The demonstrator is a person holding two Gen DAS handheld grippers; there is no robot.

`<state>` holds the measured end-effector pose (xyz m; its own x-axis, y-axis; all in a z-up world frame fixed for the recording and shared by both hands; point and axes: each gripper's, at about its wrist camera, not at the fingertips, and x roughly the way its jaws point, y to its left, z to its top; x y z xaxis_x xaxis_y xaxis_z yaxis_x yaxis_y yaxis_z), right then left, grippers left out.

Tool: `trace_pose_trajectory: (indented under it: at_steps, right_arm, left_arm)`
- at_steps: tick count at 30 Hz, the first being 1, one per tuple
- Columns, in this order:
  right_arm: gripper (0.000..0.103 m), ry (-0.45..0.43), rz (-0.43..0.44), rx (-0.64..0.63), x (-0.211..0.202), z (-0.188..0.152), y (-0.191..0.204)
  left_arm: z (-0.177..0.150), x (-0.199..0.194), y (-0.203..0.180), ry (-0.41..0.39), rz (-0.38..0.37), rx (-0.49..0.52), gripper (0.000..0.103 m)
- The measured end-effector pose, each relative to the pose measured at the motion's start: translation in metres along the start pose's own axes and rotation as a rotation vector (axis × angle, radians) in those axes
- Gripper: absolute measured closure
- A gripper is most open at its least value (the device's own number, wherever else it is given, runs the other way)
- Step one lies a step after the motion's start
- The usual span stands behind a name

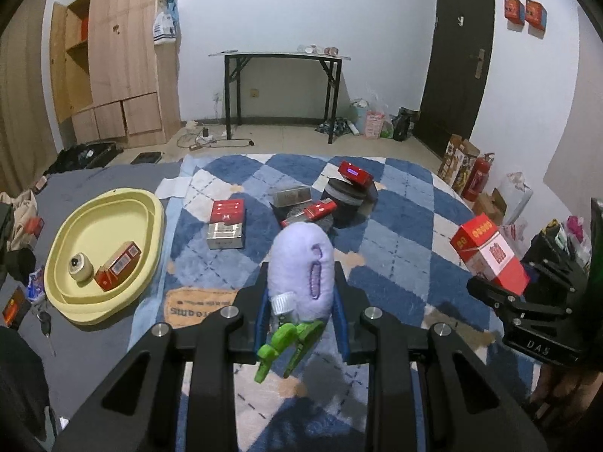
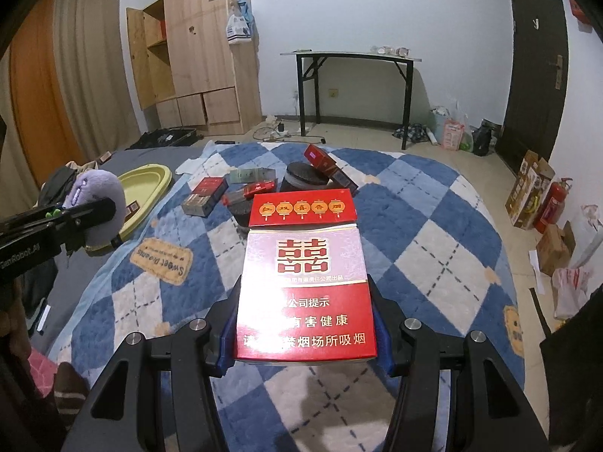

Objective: Organize rigid objects
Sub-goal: 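Carry plush and red-white pack to the yellow tray and release both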

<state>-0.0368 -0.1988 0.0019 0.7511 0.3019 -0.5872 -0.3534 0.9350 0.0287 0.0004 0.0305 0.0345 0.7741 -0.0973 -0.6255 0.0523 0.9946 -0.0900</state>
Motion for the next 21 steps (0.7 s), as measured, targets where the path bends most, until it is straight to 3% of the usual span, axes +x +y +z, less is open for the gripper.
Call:
trace_pose_trajectory:
  at_steps: [21]
  right_arm:
    - [0.048,0.015,0.005,-0.01,0.0085,0.0023,0.001]
  left_arm:
    - [0.0054,0.0005,-0.004,0.0,-0.011,0.0,0.073]
